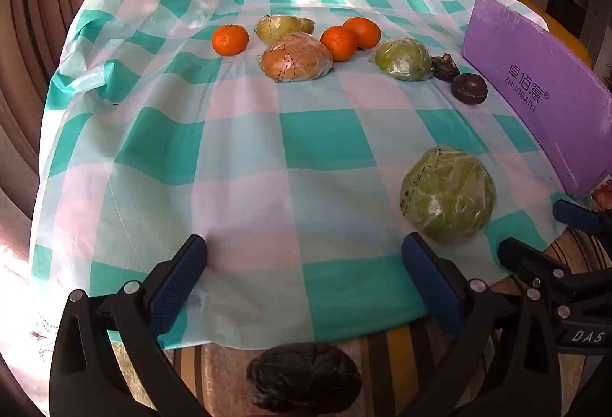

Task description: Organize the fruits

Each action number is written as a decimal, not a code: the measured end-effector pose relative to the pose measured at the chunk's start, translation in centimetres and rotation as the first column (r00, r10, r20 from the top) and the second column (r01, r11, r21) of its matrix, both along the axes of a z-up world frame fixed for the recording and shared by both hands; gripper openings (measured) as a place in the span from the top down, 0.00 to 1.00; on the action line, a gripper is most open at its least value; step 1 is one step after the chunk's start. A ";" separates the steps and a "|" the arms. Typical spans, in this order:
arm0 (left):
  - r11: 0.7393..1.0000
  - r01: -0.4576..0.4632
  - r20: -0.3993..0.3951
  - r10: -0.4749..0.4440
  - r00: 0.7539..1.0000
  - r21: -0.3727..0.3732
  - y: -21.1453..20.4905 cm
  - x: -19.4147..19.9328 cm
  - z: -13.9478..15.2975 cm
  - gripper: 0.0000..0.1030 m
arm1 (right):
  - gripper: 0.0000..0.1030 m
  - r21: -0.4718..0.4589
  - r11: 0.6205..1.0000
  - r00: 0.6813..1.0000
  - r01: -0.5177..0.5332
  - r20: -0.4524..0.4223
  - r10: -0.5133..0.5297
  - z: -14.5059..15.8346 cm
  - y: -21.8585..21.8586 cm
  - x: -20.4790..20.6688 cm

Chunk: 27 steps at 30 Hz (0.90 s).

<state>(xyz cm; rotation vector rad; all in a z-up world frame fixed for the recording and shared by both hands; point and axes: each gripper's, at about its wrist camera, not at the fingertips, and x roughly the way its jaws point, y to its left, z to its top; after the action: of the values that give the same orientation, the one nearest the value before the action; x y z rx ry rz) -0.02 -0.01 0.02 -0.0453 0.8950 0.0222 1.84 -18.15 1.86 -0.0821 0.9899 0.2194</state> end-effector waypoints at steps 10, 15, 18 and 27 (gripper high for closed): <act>1.000 0.001 -0.010 -0.001 1.000 -0.006 0.1 0.1 0.0 0.01 | 0.04 0.000 1.000 1.000 -0.001 -0.001 0.001 0.0 0.0 0.0; 1.000 0.001 -0.007 -0.001 1.000 -0.006 0.0 0.0 0.0 0.01 | 0.04 0.000 1.000 1.000 0.000 -0.001 0.000 0.0 0.0 0.0; 1.000 0.000 -0.007 0.000 1.000 -0.004 0.0 0.0 0.0 0.01 | 0.04 -0.001 1.000 1.000 -0.001 -0.001 0.001 0.0 0.0 0.0; 1.000 0.001 -0.008 -0.001 1.000 -0.006 0.1 0.0 0.0 0.01 | 0.04 0.001 1.000 1.000 0.000 0.001 0.000 0.0 0.0 0.0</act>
<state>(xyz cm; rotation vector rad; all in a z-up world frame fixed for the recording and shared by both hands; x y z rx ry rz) -0.01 0.07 0.01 -0.0504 0.9027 0.0191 1.80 -18.18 1.84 -0.0818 0.9885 0.2198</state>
